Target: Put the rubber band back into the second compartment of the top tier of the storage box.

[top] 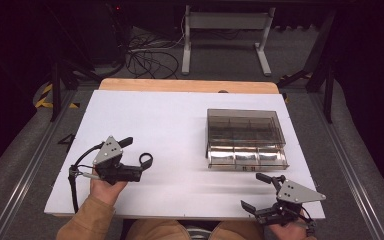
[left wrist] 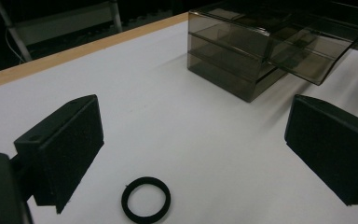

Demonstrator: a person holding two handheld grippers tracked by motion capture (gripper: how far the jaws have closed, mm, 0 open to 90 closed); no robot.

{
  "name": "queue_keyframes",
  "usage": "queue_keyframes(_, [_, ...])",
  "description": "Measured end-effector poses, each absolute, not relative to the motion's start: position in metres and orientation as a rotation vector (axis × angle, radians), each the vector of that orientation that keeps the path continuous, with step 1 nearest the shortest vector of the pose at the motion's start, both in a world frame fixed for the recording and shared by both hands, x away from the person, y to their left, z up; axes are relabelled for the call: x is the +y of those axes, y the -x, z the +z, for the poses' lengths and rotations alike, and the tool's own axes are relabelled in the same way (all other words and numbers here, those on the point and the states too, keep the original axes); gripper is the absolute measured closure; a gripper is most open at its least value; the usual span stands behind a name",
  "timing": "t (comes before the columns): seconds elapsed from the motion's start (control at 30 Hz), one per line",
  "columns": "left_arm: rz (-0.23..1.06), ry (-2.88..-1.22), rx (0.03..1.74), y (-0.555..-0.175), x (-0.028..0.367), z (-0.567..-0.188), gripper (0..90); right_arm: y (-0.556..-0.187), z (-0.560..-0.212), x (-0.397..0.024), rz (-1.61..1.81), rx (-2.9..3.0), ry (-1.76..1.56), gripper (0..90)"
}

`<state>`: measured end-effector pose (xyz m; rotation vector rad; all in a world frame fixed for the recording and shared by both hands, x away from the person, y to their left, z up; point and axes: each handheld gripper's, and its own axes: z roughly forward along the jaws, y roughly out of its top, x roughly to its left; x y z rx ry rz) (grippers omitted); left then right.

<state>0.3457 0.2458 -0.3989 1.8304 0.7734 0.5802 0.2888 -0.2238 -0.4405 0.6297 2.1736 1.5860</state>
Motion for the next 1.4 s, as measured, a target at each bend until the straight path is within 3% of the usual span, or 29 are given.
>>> queue_keyframes(0.23, [0.57,-1.852,0.807,-0.36,0.245,-0.402,5.0,-0.289,-0.441,-0.224,1.586,2.178,-0.631,4.9])
queue_keyframes(0.37, [0.49,-1.846,0.814,-0.369,0.245,-0.403,5.0,-0.289,-0.441,-0.224,1.586,2.179,-0.629,4.9])
queue_keyframes(0.6, [0.521,-1.88,0.819,-0.374,0.245,-0.405,7.1,-0.289,-0.441,-0.224,1.588,2.181,-0.628,4.9])
queue_keyframes(0.93, [0.523,-1.992,0.875,-0.381,0.245,-0.411,25.8,-0.289,-0.441,-0.223,1.588,2.188,-0.623,5.0])
queue_keyframes(1.4, [0.497,-2.112,1.044,-0.4,0.245,-0.426,40.7,-0.289,-0.442,-0.222,1.594,2.199,-0.617,5.4])
